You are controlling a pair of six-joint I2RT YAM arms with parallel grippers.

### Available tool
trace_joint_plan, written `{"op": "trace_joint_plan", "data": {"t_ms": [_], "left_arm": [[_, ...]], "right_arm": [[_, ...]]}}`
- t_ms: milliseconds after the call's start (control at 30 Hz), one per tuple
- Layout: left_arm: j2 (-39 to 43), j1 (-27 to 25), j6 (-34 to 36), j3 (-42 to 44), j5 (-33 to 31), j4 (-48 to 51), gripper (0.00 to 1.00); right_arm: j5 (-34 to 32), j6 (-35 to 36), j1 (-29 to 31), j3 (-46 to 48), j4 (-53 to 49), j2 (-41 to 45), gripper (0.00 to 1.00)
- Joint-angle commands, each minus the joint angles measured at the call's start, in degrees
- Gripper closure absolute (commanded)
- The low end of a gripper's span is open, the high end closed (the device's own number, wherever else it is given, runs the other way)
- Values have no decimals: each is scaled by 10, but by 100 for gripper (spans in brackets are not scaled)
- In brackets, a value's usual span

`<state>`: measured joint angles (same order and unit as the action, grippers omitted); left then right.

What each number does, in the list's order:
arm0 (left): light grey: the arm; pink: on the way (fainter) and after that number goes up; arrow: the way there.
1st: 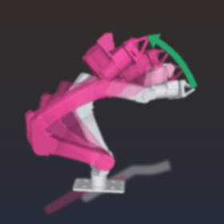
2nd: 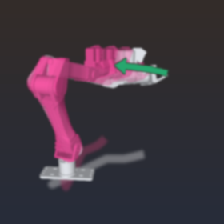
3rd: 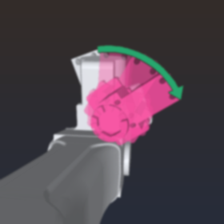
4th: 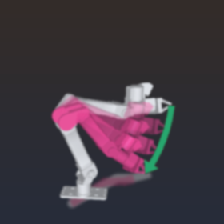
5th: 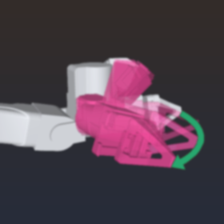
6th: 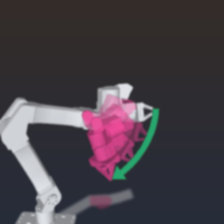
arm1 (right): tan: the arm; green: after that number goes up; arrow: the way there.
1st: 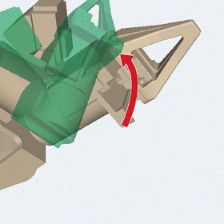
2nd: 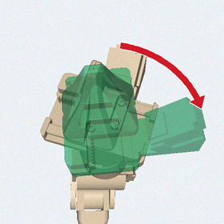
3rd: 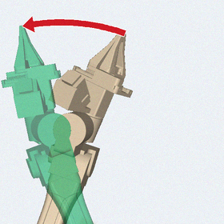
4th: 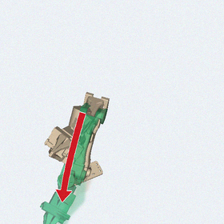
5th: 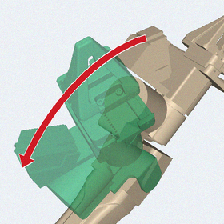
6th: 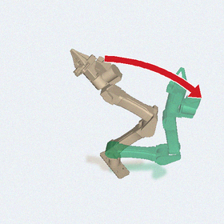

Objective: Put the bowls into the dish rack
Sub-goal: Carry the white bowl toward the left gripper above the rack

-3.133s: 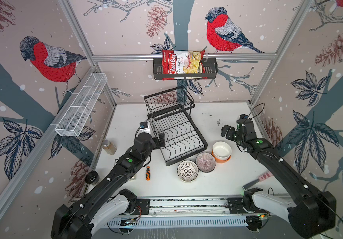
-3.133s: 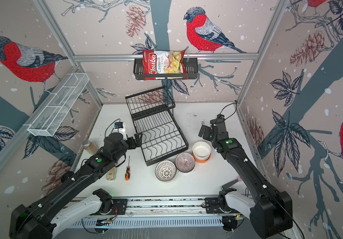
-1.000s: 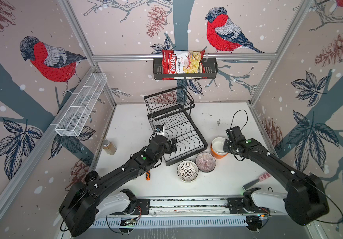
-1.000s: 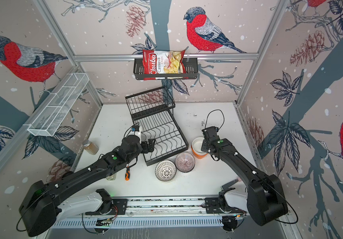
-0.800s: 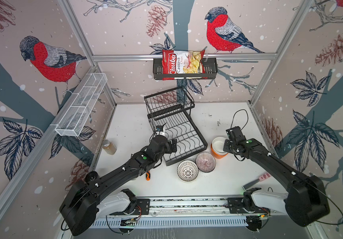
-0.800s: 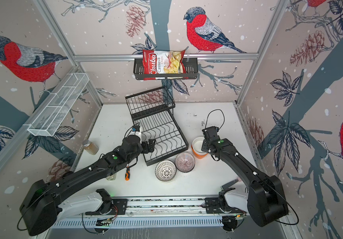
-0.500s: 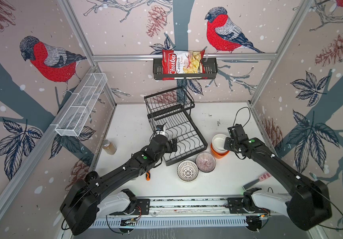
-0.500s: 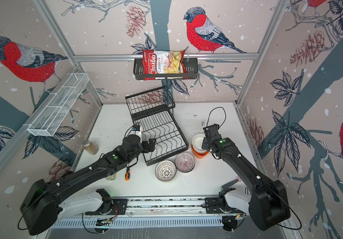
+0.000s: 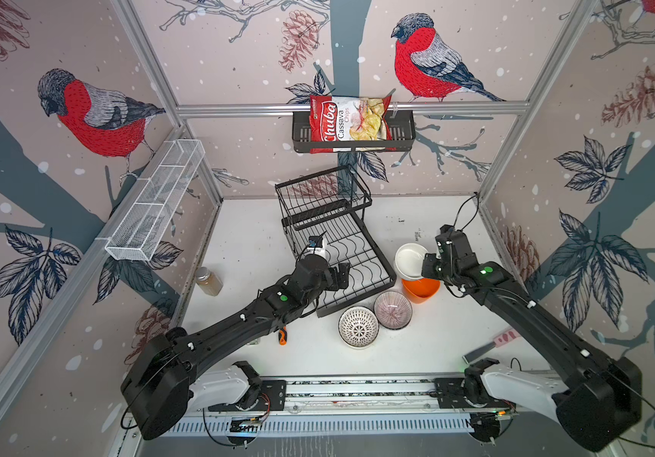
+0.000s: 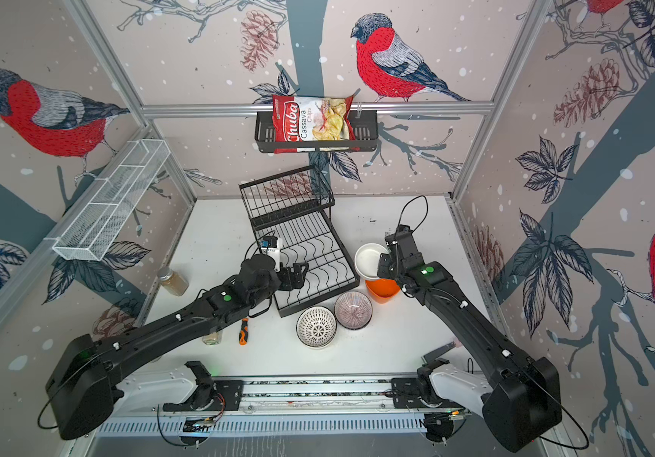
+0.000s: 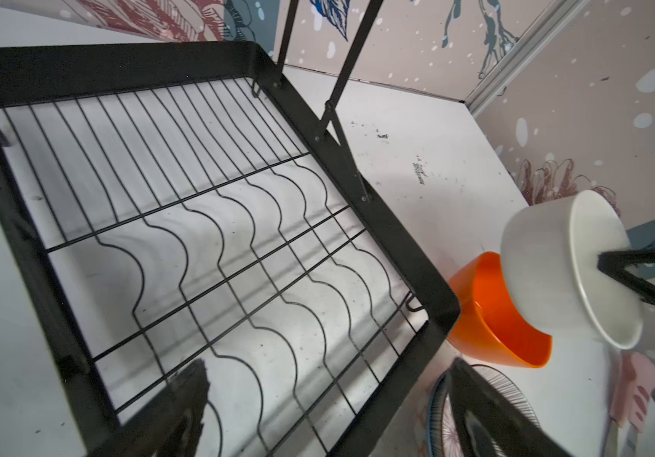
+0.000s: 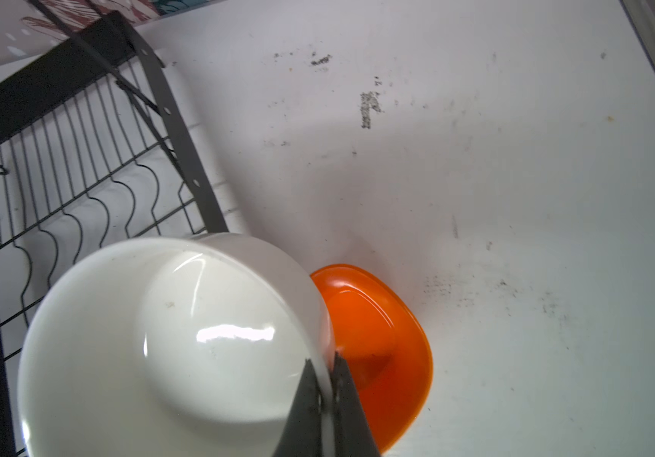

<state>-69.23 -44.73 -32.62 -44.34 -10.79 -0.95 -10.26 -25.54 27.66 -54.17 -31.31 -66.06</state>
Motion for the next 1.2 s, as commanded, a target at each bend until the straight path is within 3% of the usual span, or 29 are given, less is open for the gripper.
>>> {"op": "trace_joint_plan", "data": {"t_ms": [0, 333, 600, 833, 1033, 1167], "left_arm": [[-10, -5, -9, -25, 19, -7, 8], [-9, -7, -28, -50, 24, 26, 10], [-20, -7, -43, -74, -24, 105, 13], [-40, -7, -35, -107, -80, 170, 17], [-83, -6, -42, -124, -119, 200, 24], [-103, -3, -50, -142, -135, 214, 35]], "right_arm": [[2, 7, 19, -18, 49, -18, 100], [-34, 16, 101, -82, 98, -121, 100], [-101, 17, 169, -149, 120, -209, 100], [-113, 20, 199, -183, 134, -258, 100], [-117, 23, 220, -200, 142, -278, 100], [-131, 27, 234, -206, 149, -285, 100]]}}
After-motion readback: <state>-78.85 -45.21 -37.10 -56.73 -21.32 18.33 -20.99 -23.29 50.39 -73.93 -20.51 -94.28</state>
